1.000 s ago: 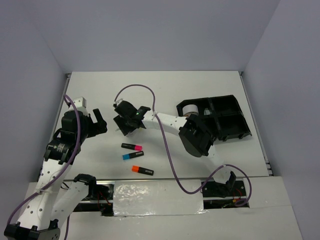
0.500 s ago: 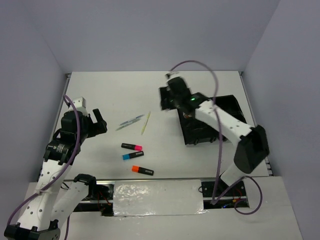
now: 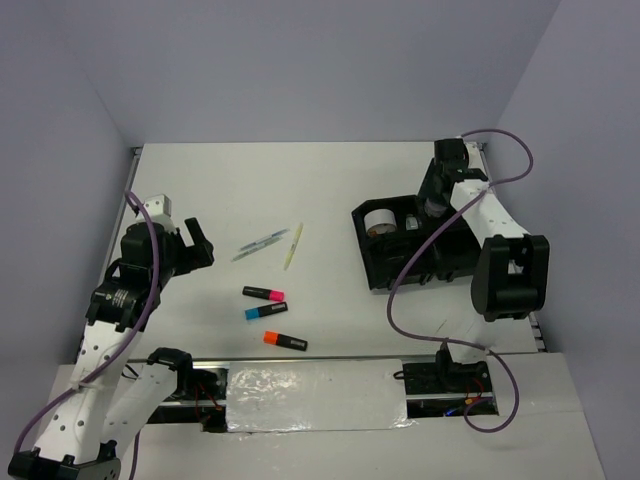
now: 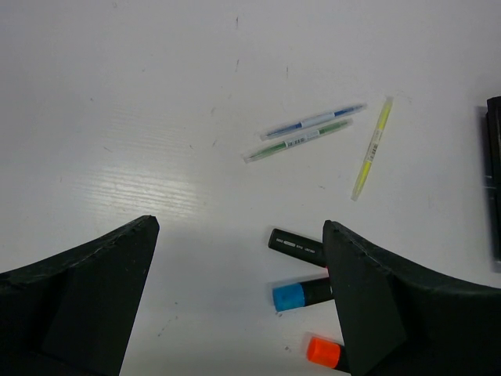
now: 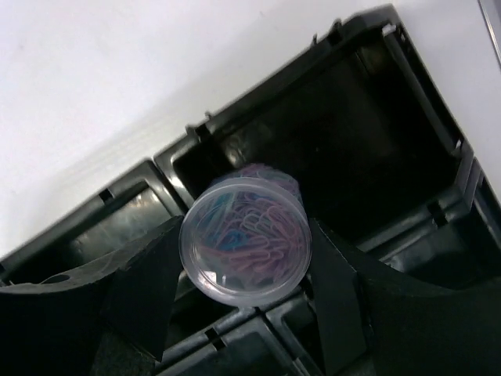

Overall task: Sort the stationery into containers
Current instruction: Place the stationery in the storage box.

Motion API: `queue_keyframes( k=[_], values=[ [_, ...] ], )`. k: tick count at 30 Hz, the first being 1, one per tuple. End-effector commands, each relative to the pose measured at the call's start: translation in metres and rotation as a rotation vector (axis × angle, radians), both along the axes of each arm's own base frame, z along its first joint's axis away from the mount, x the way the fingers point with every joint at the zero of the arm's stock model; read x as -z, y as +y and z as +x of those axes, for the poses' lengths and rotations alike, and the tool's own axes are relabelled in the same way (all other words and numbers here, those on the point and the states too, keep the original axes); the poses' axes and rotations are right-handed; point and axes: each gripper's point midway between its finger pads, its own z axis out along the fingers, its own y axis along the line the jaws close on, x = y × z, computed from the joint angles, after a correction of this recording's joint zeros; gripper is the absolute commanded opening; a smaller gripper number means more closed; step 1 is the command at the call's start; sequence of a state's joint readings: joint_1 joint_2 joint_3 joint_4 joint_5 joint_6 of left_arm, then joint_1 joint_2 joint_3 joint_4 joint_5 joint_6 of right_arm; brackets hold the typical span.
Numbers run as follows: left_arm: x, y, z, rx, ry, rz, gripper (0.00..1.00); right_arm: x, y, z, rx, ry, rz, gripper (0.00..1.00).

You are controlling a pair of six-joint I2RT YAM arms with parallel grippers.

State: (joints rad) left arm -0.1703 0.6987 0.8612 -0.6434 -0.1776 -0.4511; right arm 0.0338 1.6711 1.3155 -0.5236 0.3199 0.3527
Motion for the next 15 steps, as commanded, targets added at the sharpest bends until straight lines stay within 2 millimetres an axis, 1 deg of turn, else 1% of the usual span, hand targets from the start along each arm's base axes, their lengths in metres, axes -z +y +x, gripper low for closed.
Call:
queue_keyframes(
  k=[1, 2, 3, 7, 8, 13, 15],
  values=[
    [-0.010, 0.000, 0.006, -0.001, -0.041, -0.010, 0.99, -0.020, -0.006, 0.022, 0.007, -0.052, 0.002, 0.42],
    [-0.011, -0.001, 0.005, 0.000, -0.044, -0.011, 0.99, -0.015, -0.008, 0.024, 0.009, -0.037, -0.002, 0.43],
    [-0.011, -0.001, 0.006, -0.001, -0.044, -0.012, 0.99, -0.016, -0.011, 0.026, 0.016, -0.038, -0.004, 0.44],
    [-0.008, -0.002, 0.007, 0.004, -0.033, -0.012, 0.99, -0.011, -0.013, 0.021, 0.018, -0.013, -0.017, 0.47],
    [-0.008, -0.002, 0.007, 0.004, -0.031, -0.011, 0.99, -0.011, -0.026, 0.019, 0.049, -0.014, -0.020, 0.47],
    [-0.008, -0.002, 0.007, 0.004, -0.030, -0.011, 0.99, -0.010, -0.033, 0.013, 0.066, -0.011, -0.025, 0.52],
    [-0.008, -0.002, 0.008, 0.002, -0.029, -0.011, 0.99, -0.009, -0.032, 0.011, 0.065, -0.011, -0.018, 0.69]
  ],
)
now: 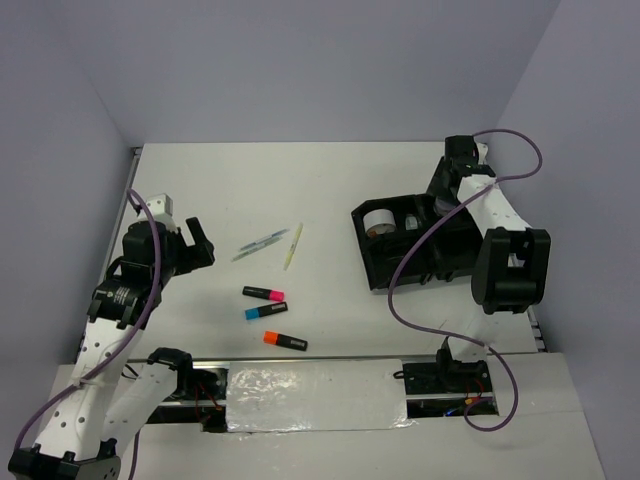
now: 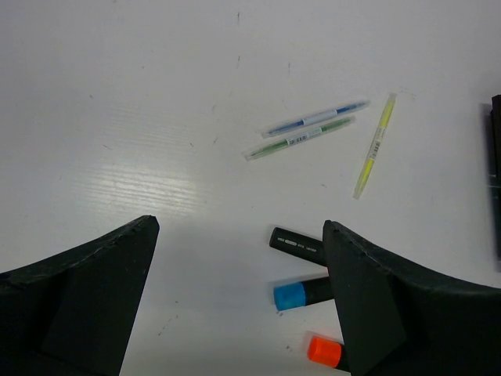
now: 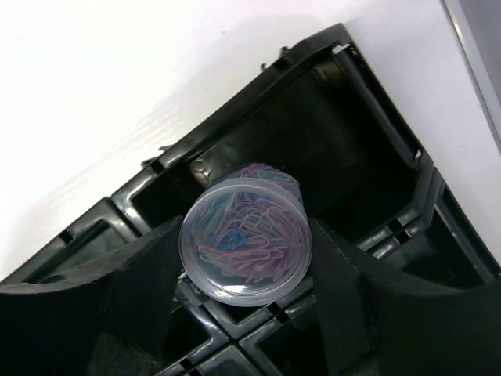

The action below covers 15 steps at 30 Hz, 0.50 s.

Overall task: Sort the stationery into containers
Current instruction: Place the stationery in the storage box, then pick up the pen from the center of the board.

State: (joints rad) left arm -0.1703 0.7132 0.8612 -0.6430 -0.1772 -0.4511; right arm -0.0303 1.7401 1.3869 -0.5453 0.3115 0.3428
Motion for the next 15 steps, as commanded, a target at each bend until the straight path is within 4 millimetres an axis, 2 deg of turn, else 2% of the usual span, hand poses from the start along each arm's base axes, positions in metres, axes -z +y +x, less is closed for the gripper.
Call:
queue_keyframes(
  k=[1, 3, 6, 8, 9, 11, 12, 15],
  values=[
    [-0.011, -0.001, 0.006, 0.002, -0.044, -0.014, 0.99, -0.016, -0.005, -0.001, 0.013, -0.040, -0.014, 0.77],
    [-0.010, -0.002, 0.006, 0.005, -0.039, -0.011, 0.99, -0.017, -0.001, -0.002, 0.001, -0.043, -0.002, 0.83],
    [-0.009, -0.001, 0.006, 0.002, -0.036, -0.011, 0.99, -0.027, 0.008, -0.005, -0.029, -0.068, 0.012, 0.85],
    [-0.009, -0.001, 0.007, 0.002, -0.036, -0.012, 0.99, -0.043, 0.012, -0.008, -0.044, -0.097, -0.003, 0.88],
    [-0.009, -0.002, 0.007, 0.003, -0.036, -0.013, 0.99, -0.050, 0.045, -0.008, -0.123, -0.108, 0.002, 0.87],
    [-0.009, -0.001, 0.007, -0.001, -0.033, -0.011, 0.99, -0.069, 0.087, -0.011, -0.232, -0.164, 0.007, 0.87],
    [-0.008, 0.001, 0.008, -0.009, -0.032, -0.011, 0.99, -0.076, 0.136, -0.017, -0.341, -0.188, 0.011, 0.87],
    [-0.009, 0.007, 0.008, -0.038, -0.033, -0.011, 0.99, -0.078, 0.215, -0.027, -0.493, -0.206, 0.036, 0.87]
  ],
)
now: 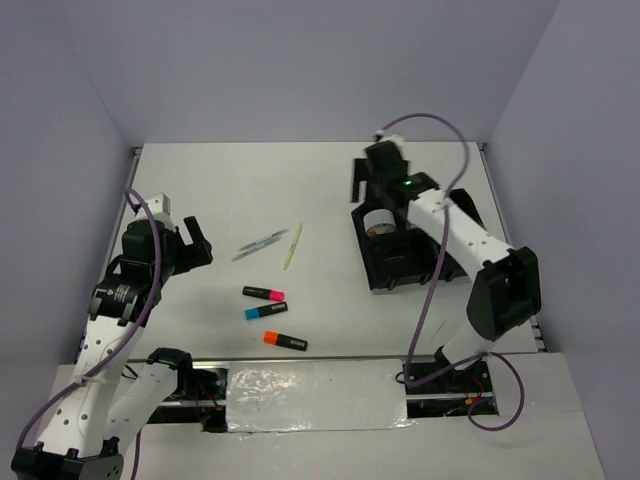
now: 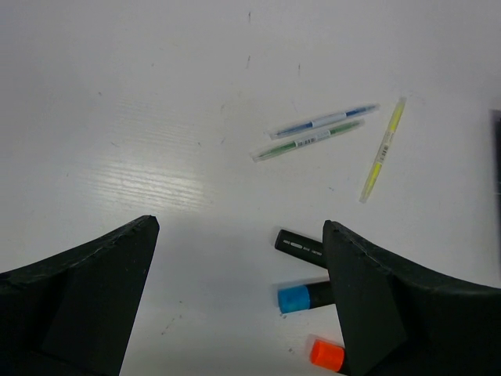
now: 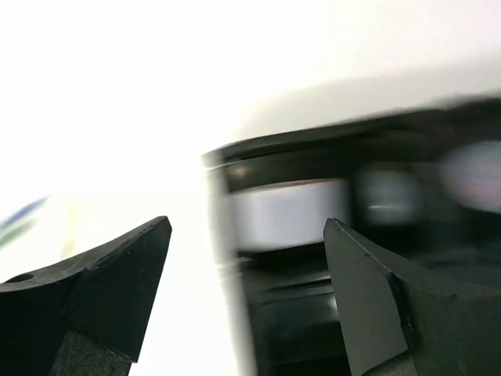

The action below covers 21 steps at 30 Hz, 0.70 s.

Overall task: Sort the stationery into containers
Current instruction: Pick up the pen from the center of the board.

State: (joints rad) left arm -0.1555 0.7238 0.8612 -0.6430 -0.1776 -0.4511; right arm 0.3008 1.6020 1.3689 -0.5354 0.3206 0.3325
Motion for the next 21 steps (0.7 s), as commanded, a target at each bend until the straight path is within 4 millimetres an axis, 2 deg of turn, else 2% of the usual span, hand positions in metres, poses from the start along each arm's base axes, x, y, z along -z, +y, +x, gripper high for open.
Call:
queue_keyframes(
  k=[1, 2, 3, 4, 5, 6, 7, 8, 10, 13, 21],
  values=[
    [-0.012, 0.005, 0.006, -0.026, -0.045, -0.014, 0.99, -0.022, 0.115, -0.026, -0.240, -0.065, 0.034, 0.86],
    [-0.011, 0.005, 0.006, -0.025, -0.045, -0.015, 0.99, -0.018, 0.134, -0.029, -0.251, -0.062, 0.035, 0.84],
    [-0.011, 0.005, 0.006, -0.025, -0.044, -0.016, 0.99, -0.004, 0.168, -0.033, -0.276, -0.056, 0.021, 0.81],
    [-0.011, 0.005, 0.006, -0.025, -0.043, -0.016, 0.99, 0.006, 0.181, -0.034, -0.280, -0.040, 0.003, 0.77],
    [-0.011, 0.005, 0.006, -0.028, -0.043, -0.014, 0.99, -0.004, 0.198, -0.028, -0.273, -0.064, 0.010, 0.71],
    [-0.010, 0.006, 0.006, -0.030, -0.042, -0.015, 0.99, 0.031, 0.208, -0.030, -0.253, 0.016, -0.035, 0.69],
    [-0.011, 0.005, 0.006, -0.029, -0.042, -0.015, 0.99, 0.040, 0.220, -0.033, -0.252, 0.034, -0.056, 0.67],
    [-0.011, 0.006, 0.006, -0.029, -0.043, -0.014, 0.99, 0.031, 0.235, -0.027, -0.245, 0.016, -0.033, 0.65],
    [-0.011, 0.005, 0.006, -0.028, -0.045, -0.015, 0.99, 0.058, 0.246, -0.031, -0.228, 0.071, -0.060, 0.62],
    [-0.012, 0.005, 0.005, -0.025, -0.050, -0.016, 0.99, 0.068, 0.267, -0.031, -0.249, 0.070, -0.012, 0.61],
    [-0.016, 0.004, 0.004, -0.019, -0.068, -0.021, 0.99, 0.114, 0.277, -0.032, -0.231, 0.142, 0.007, 0.58]
  ],
)
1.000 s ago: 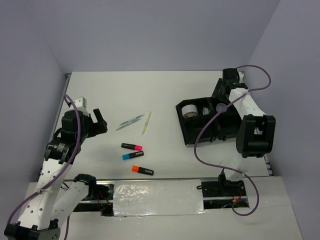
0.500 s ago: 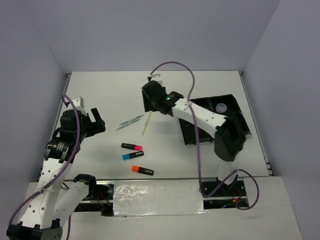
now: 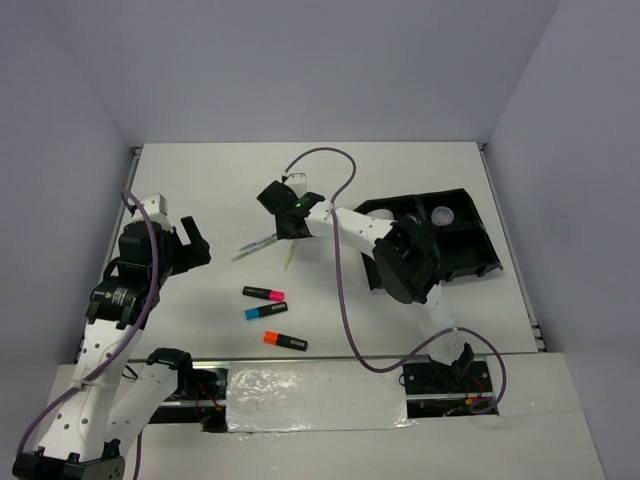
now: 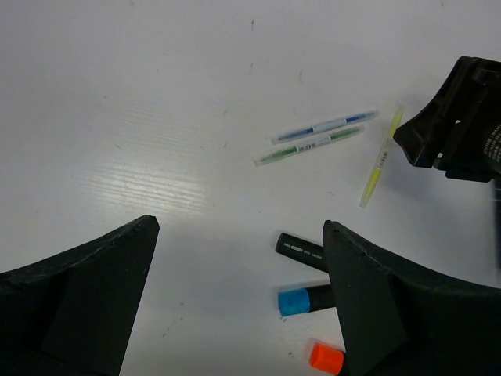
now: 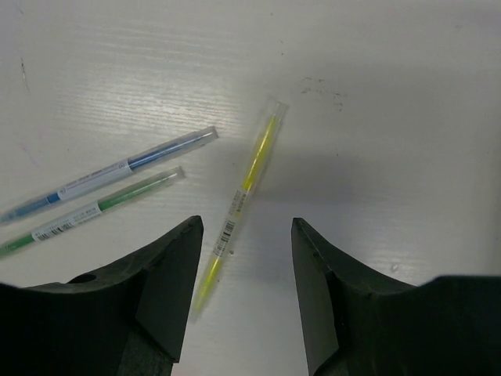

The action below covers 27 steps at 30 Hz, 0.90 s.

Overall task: Sort the stationery into containers
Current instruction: Pick up the pen from the center of the board.

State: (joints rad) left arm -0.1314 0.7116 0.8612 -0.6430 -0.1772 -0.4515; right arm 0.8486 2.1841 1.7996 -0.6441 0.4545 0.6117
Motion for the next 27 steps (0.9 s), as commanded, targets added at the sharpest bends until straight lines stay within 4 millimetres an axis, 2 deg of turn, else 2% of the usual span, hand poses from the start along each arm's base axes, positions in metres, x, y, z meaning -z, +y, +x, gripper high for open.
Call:
queue_keyframes(
  k=[1, 4, 8, 10, 11, 12, 13, 14, 15, 18, 19, 21, 22, 24, 25, 26, 27],
  values=[
    [-0.014, -0.002, 0.004, 0.006, -0.059, -0.017, 1.00, 0.003, 0.014, 0.009, 0.034, -0.008, 0.042, 0.57],
    [-0.014, -0.002, 0.004, 0.008, -0.059, -0.018, 0.99, 0.023, 0.011, 0.008, 0.052, 0.020, 0.009, 0.54],
    [-0.014, -0.002, 0.004, 0.010, -0.061, -0.019, 0.99, 0.039, 0.002, 0.005, 0.081, 0.053, -0.001, 0.50],
    [-0.014, -0.003, 0.004, 0.012, -0.062, -0.019, 0.99, 0.048, -0.007, 0.002, 0.101, 0.073, -0.005, 0.45],
    [-0.014, -0.003, 0.004, 0.012, -0.062, -0.020, 0.99, 0.047, -0.010, 0.002, 0.110, 0.073, 0.001, 0.41],
    [-0.015, -0.003, 0.004, 0.012, -0.064, -0.020, 0.99, 0.047, -0.014, 0.001, 0.119, 0.075, 0.001, 0.26],
    [-0.015, -0.003, 0.003, 0.013, -0.065, -0.021, 0.99, 0.053, -0.022, -0.005, 0.134, 0.088, -0.008, 0.19],
    [-0.016, -0.003, 0.003, 0.014, -0.068, -0.020, 0.99, 0.051, -0.023, -0.005, 0.143, 0.083, 0.003, 0.11],
    [-0.015, -0.003, 0.003, 0.013, -0.065, -0.021, 0.99, 0.051, -0.027, -0.008, 0.152, 0.085, 0.006, 0.00],
    [-0.015, -0.003, 0.003, 0.016, -0.065, -0.022, 0.99, 0.043, -0.039, -0.017, 0.166, 0.081, 0.046, 0.00],
    [-0.016, -0.003, 0.004, 0.016, -0.069, -0.022, 0.99, 0.025, -0.041, -0.014, 0.175, 0.055, 0.078, 0.00],
    [-0.015, -0.005, 0.003, 0.022, -0.066, -0.024, 0.99, 0.009, -0.054, -0.015, 0.197, 0.027, 0.081, 0.00],
    [-0.015, -0.005, 0.003, 0.022, -0.066, -0.024, 0.99, -0.018, -0.060, -0.013, 0.212, -0.023, 0.107, 0.00],
    [-0.015, -0.005, 0.003, 0.022, -0.066, -0.024, 0.99, -0.036, -0.080, -0.016, 0.245, -0.054, 0.113, 0.00],
    [-0.015, -0.005, 0.003, 0.022, -0.069, -0.024, 0.99, -0.063, -0.089, -0.019, 0.261, -0.096, 0.151, 0.00],
    [-0.015, -0.005, 0.003, 0.022, -0.070, -0.025, 0.99, -0.073, -0.104, -0.018, 0.298, -0.123, 0.150, 0.00],
    [-0.016, -0.005, 0.003, 0.025, -0.072, -0.026, 0.99, -0.067, -0.121, -0.026, 0.332, -0.115, 0.139, 0.00]
  ],
)
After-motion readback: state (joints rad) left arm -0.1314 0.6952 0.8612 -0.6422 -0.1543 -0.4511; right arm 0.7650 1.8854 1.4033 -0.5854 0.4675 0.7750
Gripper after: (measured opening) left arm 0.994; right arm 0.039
